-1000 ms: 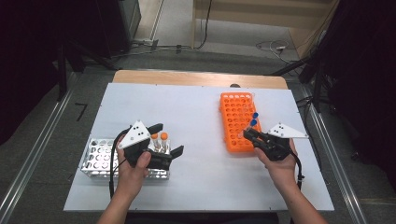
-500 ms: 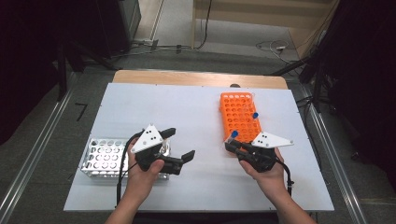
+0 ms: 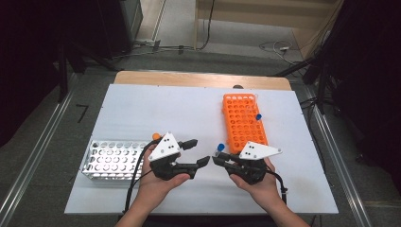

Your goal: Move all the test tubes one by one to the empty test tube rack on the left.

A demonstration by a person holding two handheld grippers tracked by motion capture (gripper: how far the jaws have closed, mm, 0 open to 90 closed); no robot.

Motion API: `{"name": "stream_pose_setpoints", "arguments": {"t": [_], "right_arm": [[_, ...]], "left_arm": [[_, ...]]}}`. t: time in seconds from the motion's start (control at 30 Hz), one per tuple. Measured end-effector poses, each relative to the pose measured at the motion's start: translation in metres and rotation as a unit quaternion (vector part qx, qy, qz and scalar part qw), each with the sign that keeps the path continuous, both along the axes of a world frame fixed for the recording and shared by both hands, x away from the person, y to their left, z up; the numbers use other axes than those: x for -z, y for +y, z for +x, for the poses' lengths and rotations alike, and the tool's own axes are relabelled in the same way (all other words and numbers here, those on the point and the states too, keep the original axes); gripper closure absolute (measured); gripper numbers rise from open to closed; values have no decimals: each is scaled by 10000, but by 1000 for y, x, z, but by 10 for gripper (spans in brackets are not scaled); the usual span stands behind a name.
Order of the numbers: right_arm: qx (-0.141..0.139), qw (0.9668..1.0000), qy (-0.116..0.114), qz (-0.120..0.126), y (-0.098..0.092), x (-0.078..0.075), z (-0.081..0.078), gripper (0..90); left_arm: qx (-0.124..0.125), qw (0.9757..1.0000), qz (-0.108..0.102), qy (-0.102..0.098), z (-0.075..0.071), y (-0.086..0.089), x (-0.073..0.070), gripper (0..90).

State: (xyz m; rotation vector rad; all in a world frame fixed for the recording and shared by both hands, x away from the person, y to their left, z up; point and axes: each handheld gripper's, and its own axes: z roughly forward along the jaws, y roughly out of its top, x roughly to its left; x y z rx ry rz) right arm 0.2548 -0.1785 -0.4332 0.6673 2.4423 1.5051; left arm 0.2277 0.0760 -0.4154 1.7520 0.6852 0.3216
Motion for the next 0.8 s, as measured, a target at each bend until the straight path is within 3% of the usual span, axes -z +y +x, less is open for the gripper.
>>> {"name": "stream_pose_setpoints", "arguments": {"t": [0.3,0.57,0.8], "right_arm": [[-295,9995,36,-74,14,1,-10,751],[-446,9989,59,-120,20,1,-14,751],[-439,9989,92,-124,20,2,-14,751]], "left_arm": [[370,9993,64,24,-1,-11,4,534],[493,9987,118,36,-1,-13,5,669],[526,9985,98,59,0,-12,6,726]]}}
